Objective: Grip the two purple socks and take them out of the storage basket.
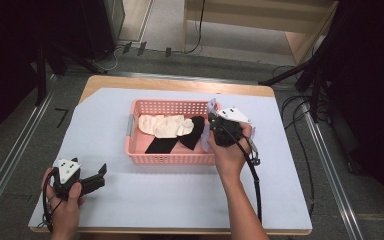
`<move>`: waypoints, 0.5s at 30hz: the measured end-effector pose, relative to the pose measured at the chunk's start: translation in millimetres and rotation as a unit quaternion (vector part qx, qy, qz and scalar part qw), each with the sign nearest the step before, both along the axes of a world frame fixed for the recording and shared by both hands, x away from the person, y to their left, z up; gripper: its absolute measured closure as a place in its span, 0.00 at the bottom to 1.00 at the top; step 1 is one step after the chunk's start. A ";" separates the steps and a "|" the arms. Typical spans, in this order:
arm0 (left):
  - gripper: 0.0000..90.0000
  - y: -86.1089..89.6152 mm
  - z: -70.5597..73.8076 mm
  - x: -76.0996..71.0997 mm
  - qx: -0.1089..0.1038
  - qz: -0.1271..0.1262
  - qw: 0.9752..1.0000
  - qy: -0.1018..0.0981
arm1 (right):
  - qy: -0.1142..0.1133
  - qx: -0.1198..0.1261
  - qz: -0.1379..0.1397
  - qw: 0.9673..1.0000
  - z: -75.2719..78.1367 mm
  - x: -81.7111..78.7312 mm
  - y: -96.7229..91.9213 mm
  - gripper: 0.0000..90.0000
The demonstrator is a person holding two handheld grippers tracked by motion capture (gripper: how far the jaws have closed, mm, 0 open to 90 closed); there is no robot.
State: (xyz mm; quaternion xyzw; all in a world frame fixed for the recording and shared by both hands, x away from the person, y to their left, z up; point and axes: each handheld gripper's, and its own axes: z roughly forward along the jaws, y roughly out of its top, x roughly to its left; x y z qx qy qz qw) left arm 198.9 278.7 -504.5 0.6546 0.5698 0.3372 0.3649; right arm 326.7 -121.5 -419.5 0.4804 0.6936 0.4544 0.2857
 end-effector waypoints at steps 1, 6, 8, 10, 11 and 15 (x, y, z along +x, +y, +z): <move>0.08 0.0 0.0 0.0 0.000 0.000 1.000 0.000 | -0.005 0.003 0.003 1.000 0.3 -0.6 0.0 1.00; 0.09 -0.1 -0.2 0.1 0.001 0.000 1.000 -0.001 | -0.031 0.026 0.025 0.999 7.9 -3.2 1.5 1.00; 0.09 0.0 0.0 0.0 0.001 -0.001 1.000 0.000 | -0.040 0.037 0.029 0.998 14.3 -2.8 2.9 1.00; 0.09 -0.1 -0.4 0.3 -0.002 0.001 1.000 -0.002 | -0.050 0.046 0.028 0.997 21.2 -2.6 3.2 1.00; 0.09 0.0 -0.2 0.2 0.000 0.000 1.000 -0.001 | -0.053 0.051 0.029 0.997 24.1 -2.2 2.7 1.00; 0.09 -0.1 -0.4 0.5 -0.003 0.000 1.000 -0.003 | -0.076 0.063 0.044 0.994 32.6 -1.5 -0.3 1.00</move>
